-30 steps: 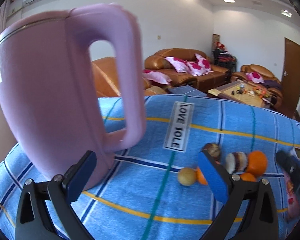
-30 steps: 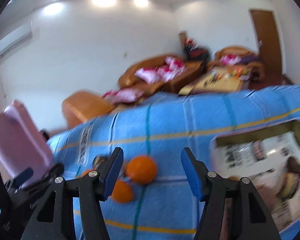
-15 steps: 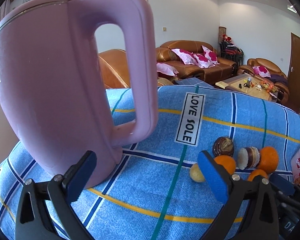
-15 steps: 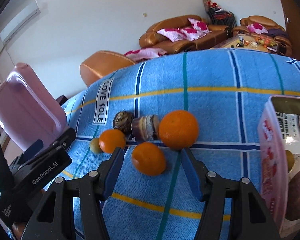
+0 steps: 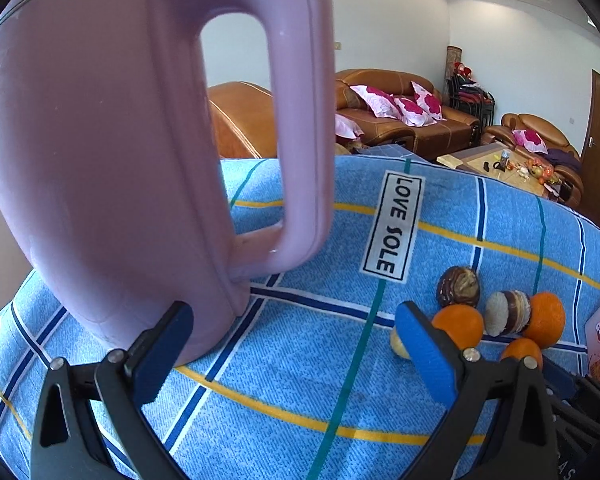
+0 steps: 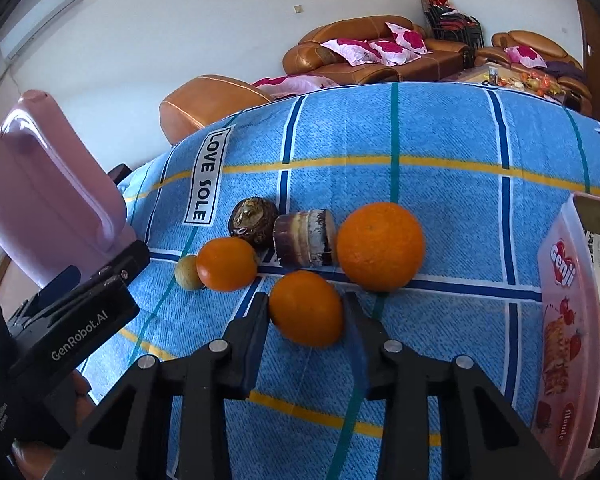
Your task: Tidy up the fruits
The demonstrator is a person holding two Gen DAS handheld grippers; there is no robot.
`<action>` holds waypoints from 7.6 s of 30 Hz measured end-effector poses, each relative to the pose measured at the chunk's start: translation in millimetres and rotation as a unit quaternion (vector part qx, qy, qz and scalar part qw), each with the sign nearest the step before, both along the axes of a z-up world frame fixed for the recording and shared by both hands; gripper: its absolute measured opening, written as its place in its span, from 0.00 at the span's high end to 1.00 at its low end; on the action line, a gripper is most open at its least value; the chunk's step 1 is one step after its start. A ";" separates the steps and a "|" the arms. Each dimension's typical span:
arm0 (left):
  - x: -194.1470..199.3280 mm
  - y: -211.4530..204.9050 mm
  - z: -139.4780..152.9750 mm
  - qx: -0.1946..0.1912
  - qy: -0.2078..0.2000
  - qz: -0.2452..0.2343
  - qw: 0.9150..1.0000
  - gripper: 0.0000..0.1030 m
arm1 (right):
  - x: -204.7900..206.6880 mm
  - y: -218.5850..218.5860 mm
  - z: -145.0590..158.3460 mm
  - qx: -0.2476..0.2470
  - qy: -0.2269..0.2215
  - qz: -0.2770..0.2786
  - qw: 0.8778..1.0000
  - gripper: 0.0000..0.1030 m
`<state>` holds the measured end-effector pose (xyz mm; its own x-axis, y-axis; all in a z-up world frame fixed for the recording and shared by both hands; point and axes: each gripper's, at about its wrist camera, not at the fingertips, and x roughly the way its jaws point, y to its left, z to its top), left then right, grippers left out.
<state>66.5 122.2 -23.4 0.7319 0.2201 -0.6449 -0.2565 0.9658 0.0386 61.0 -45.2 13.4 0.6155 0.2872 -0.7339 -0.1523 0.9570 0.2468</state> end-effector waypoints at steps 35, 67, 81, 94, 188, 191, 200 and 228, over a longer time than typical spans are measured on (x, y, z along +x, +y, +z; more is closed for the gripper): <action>40.8 -85.1 -7.3 0.015 0.090 -0.153 0.984 0.28 | -95.3 -68.4 63.6 -0.064 -0.201 -0.120 0.970 0.63; -11.1 -52.3 15.9 -0.084 -0.028 -0.236 0.968 0.83 | -103.7 -66.7 61.2 -0.070 -0.229 -0.124 0.963 0.63; -3.0 -37.2 14.8 -0.099 -0.006 -0.219 0.971 0.16 | -98.1 -68.8 61.5 -0.062 -0.219 -0.122 0.966 0.63; 41.2 -57.3 -17.8 -0.027 0.091 -0.173 0.980 0.26 | -95.8 -67.8 59.0 -0.058 -0.210 -0.116 0.969 0.63; -76.4 -132.4 32.8 -0.005 -0.090 -0.184 0.979 0.61 | -138.3 -129.7 69.8 -0.155 -0.256 -0.154 0.942 0.63; -69.8 -147.7 37.9 -0.012 -0.084 -0.196 0.977 0.61 | -135.9 -150.8 72.3 -0.162 -0.259 -0.170 0.937 0.63; -54.3 -220.5 49.6 -0.012 -0.093 -0.248 0.964 0.61 | -127.2 -213.5 75.7 -0.147 -0.253 -0.218 0.931 0.63; -28.2 -302.9 18.8 -0.011 -0.007 -0.287 0.958 0.61 | -79.3 -227.8 47.3 -0.124 -0.137 -0.183 0.965 0.63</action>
